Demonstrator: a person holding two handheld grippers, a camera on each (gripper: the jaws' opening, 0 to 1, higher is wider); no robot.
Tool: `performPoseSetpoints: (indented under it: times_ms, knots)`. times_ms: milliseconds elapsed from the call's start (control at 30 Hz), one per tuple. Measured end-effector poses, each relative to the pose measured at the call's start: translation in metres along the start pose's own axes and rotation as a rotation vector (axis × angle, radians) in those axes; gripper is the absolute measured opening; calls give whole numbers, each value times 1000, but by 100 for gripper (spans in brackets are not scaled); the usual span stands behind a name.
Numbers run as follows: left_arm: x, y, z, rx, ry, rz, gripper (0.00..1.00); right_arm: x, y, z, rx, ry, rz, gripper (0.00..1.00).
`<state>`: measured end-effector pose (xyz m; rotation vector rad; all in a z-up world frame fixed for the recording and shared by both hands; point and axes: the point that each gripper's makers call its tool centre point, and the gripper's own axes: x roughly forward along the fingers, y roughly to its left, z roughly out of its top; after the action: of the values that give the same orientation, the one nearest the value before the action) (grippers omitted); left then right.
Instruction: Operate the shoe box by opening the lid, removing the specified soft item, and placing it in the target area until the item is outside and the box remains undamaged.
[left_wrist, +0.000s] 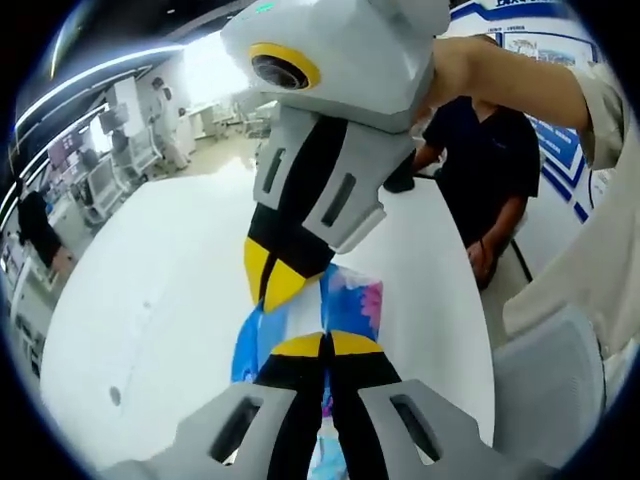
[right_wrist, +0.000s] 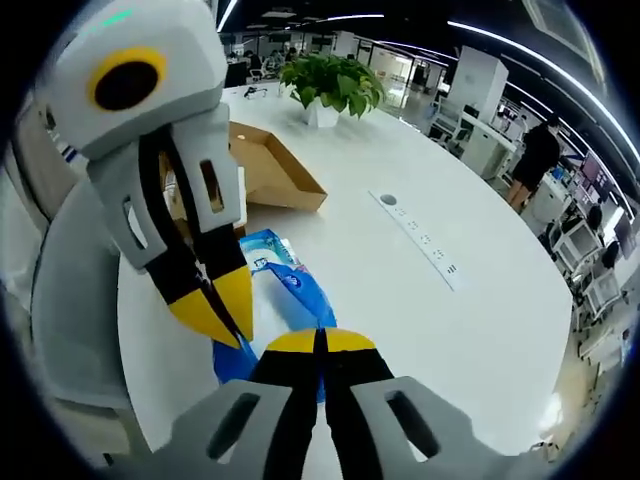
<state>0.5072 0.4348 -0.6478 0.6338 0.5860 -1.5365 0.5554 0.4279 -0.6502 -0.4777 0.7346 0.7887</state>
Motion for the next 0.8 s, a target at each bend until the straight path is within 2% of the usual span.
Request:
performPoseSetpoints:
  times_ms: [467,800]
  knots:
    - [48,2,20,35,16,-63,0,-7,-28,-34,13,35,-5,0]
    - [76,0,22,52,32,-109,0,-4,-36,-56,26,64,7,0]
